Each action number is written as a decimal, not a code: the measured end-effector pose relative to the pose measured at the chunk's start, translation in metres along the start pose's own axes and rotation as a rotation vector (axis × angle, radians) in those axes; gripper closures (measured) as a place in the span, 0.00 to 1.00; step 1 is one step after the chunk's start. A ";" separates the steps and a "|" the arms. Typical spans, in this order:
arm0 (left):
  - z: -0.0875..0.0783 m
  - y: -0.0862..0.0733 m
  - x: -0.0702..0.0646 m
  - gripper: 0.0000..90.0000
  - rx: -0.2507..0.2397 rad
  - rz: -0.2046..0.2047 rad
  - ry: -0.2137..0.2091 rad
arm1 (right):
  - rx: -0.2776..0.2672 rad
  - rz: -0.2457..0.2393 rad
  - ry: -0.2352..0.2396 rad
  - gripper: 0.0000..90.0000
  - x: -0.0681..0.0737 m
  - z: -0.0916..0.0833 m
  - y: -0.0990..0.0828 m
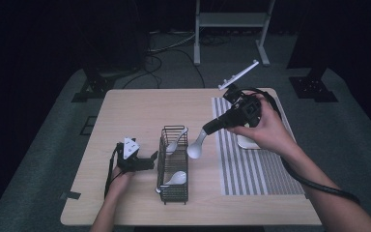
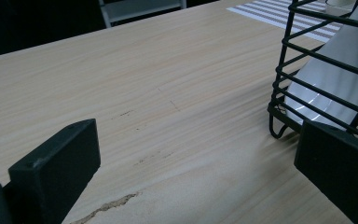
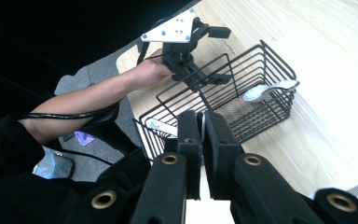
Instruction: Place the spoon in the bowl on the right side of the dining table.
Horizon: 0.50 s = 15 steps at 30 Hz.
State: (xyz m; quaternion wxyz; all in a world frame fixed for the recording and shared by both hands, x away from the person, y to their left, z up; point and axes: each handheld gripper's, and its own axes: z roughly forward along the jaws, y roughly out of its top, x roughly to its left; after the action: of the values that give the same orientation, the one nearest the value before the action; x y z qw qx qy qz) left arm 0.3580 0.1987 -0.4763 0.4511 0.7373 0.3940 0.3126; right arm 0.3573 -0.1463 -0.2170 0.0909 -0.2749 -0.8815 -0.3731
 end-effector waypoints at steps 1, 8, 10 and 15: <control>0.000 0.000 0.000 0.00 0.000 0.001 0.000 | -0.004 0.003 0.000 0.95 -0.002 -0.001 -0.001; 0.000 0.000 0.000 0.00 -0.002 -0.001 0.002 | -0.018 0.031 -0.012 0.95 -0.012 -0.008 -0.009; 0.000 0.000 0.000 0.00 -0.002 -0.002 0.001 | -0.019 0.038 -0.016 0.95 -0.015 -0.009 -0.011; 0.000 0.000 0.000 0.00 -0.004 -0.004 0.002 | -0.022 0.065 -0.019 0.95 -0.025 -0.012 -0.017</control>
State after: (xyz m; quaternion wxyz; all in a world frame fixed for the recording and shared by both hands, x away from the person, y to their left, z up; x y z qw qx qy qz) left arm 0.3579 0.1989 -0.4764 0.4527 0.7352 0.3955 0.3132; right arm 0.3681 -0.1746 -0.2282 0.0914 -0.3078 -0.8687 -0.3772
